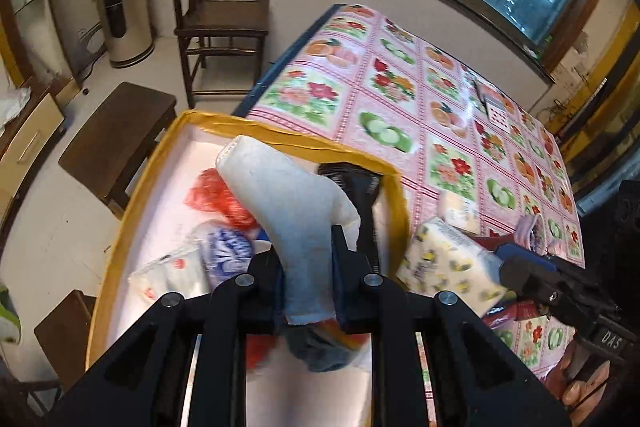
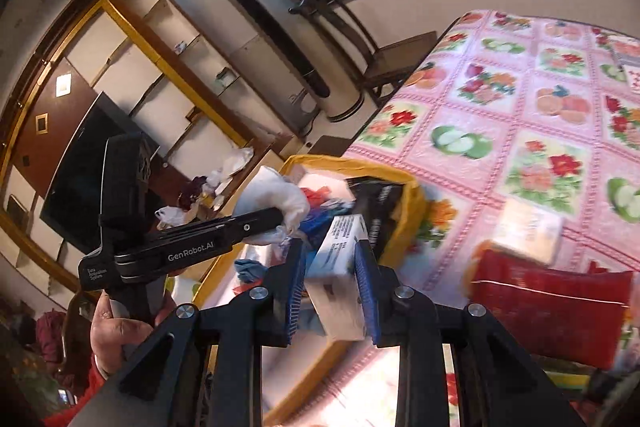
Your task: Organize soft objects
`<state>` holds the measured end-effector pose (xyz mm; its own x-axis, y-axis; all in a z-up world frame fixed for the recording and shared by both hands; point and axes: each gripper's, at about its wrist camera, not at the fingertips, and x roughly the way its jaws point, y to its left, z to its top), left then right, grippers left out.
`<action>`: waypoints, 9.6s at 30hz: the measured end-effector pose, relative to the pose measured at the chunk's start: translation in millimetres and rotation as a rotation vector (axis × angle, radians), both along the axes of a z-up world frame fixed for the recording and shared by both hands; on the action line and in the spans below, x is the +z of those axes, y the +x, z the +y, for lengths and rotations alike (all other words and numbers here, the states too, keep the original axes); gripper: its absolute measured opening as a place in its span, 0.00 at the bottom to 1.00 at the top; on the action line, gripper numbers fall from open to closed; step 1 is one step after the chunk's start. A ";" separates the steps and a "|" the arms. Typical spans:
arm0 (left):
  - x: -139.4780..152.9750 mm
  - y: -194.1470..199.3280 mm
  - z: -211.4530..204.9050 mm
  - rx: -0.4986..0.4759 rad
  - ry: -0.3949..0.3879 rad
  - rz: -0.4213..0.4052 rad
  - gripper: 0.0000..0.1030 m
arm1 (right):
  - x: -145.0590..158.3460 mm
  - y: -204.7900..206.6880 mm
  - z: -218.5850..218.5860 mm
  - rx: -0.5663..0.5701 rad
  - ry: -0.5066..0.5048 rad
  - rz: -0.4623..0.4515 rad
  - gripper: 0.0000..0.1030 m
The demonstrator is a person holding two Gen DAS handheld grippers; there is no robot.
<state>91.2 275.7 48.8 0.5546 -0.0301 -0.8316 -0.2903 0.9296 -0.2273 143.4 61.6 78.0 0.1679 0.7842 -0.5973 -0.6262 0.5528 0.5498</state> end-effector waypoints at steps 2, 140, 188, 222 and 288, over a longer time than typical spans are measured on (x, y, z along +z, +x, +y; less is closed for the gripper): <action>-9.8 -5.0 18.6 0.022 -0.009 0.020 0.16 | -11.5 -3.2 29.2 0.019 -0.012 0.015 0.27; -70.3 -10.7 -295.6 -0.719 0.152 0.113 0.36 | -56.3 -37.0 -328.5 -0.316 -0.422 -0.176 0.06; -20.5 -111.9 -11.8 0.003 0.328 -0.215 0.82 | 3.2 -51.7 59.1 0.028 -0.094 -0.249 0.61; 26.6 -90.2 -160.1 -0.203 0.391 -0.299 0.81 | 26.2 -100.9 -188.6 -0.194 -0.050 -0.300 0.81; -82.0 59.3 -265.4 -0.660 0.199 0.226 0.84 | -67.5 53.9 -353.5 -0.486 -0.485 -0.047 0.94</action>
